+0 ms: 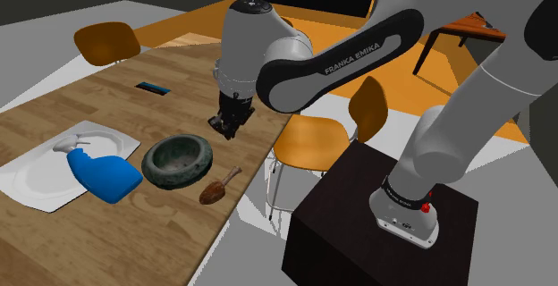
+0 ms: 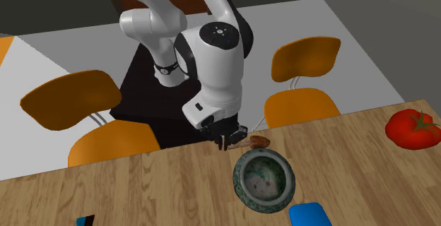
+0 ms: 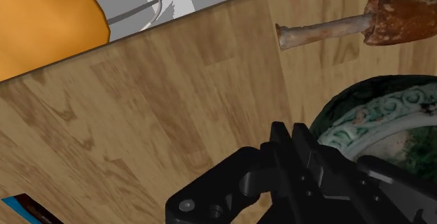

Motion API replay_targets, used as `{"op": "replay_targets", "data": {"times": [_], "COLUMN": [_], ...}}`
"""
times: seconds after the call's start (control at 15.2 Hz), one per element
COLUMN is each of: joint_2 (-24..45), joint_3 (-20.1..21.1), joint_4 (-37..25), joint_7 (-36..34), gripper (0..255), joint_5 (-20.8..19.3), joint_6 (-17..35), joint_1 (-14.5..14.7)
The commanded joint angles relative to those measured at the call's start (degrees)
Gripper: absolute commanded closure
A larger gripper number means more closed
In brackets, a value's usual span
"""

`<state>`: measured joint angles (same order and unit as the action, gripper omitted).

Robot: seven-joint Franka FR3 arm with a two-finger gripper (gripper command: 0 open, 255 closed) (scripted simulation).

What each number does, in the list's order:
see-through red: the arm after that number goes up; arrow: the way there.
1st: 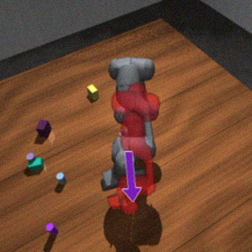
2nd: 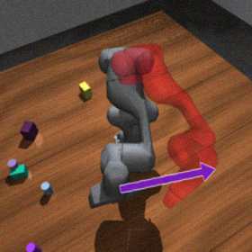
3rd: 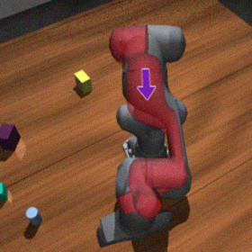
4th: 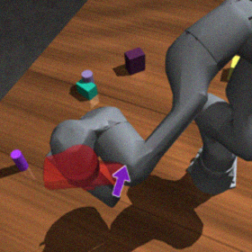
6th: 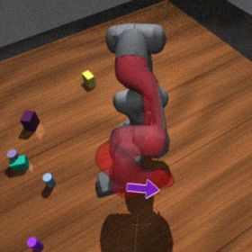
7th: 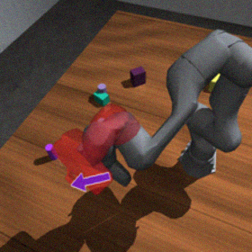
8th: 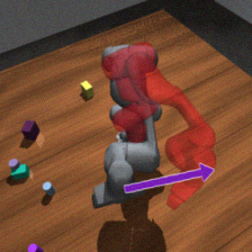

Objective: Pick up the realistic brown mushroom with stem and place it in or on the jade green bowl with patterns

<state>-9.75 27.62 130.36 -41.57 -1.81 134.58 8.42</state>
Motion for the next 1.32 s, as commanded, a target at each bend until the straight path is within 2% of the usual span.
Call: {"op": "replay_targets", "data": {"times": [0.0,0.33,0.4,0.73,1.06,1.12,1.25], "joint_2": [0.0,0.0,0.0,5.7,14.6,16.3,17.4], "joint_3": [0.0,0.0,0.0,5.3,8.6,8.8,8.5], "joint_4": [0.0,0.0,0.0,-3.3,-9.9,-11.3,-10.8], "joint_7": [0.0,0.0,0.0,-19.6,-39.1,-42.3,-42.9], "gripper": [255,255,0,0,0,0,0], "joint_5": [0.0,0.0,0.0,-2.1,-5.5,-6.1,-7.0], "joint_6": [0.0,0.0,0.0,-2.7,-5.6,-6.1,-4.8], "joint_1": [0.0,0.0,0.0,1.1,3.8,4.6,4.9]}}
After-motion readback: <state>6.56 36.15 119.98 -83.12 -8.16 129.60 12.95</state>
